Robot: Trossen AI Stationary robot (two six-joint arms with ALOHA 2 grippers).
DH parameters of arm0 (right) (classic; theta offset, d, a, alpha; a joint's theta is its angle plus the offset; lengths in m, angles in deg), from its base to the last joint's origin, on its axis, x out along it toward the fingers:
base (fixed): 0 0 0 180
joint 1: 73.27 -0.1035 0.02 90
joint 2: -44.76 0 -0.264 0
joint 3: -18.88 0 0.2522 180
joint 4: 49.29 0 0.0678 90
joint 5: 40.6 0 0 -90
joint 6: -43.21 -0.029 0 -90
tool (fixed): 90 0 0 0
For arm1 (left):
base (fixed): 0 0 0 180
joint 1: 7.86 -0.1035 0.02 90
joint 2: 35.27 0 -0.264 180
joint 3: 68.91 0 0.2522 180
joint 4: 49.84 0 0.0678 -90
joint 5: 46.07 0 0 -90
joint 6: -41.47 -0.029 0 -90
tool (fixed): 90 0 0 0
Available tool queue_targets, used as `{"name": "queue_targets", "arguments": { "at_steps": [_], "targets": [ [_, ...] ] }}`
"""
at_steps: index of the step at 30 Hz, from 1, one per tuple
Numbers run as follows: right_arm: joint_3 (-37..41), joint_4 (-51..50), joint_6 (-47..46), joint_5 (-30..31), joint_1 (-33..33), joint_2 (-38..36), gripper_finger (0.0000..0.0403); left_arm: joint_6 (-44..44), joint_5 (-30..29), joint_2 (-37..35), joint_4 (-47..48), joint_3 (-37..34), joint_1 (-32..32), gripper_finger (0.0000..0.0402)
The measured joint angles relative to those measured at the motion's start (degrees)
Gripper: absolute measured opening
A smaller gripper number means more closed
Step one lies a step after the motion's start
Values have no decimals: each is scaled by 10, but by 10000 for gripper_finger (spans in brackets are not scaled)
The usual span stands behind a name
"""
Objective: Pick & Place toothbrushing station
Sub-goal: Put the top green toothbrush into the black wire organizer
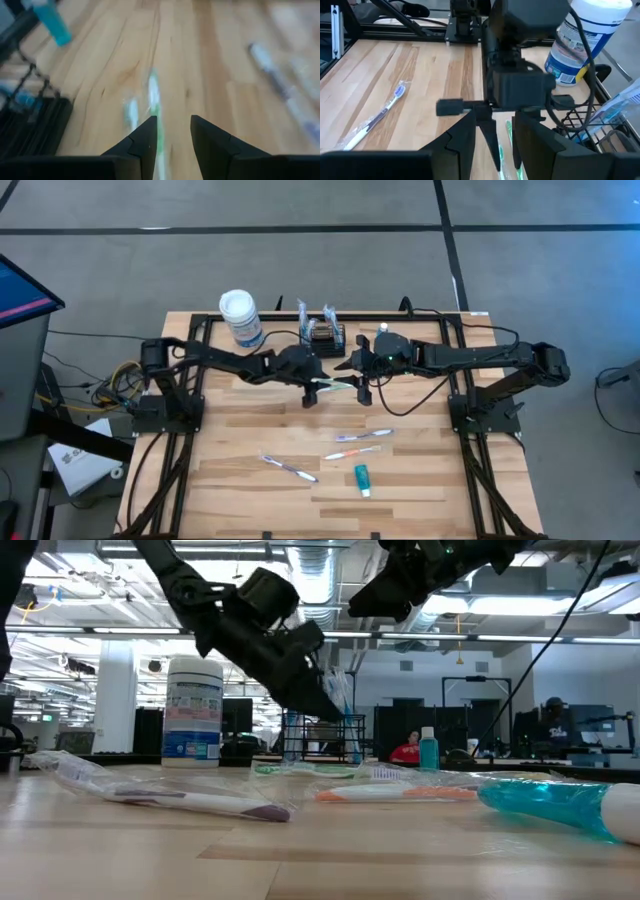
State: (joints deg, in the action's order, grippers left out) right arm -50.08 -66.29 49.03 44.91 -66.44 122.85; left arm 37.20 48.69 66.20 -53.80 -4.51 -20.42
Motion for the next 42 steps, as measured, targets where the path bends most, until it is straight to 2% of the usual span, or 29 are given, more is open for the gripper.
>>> {"name": "queue_targets", "arguments": {
  "at_steps": [10, 22, 26, 42],
  "targets": [
    [0, -12, 2, 0, 0, 0, 127, -29, -33, 57, 2, 35, 0, 113],
    [0, -11, 2, 0, 0, 0, 127, -30, -33, 63, 2, 34, -4, 113],
    [0, -11, 2, 0, 0, 0, 127, -41, -60, 63, 10, 34, -4, 113],
    [0, -11, 2, 0, 0, 0, 127, -44, -82, 63, 28, 28, 3, 113]
  ]
}}
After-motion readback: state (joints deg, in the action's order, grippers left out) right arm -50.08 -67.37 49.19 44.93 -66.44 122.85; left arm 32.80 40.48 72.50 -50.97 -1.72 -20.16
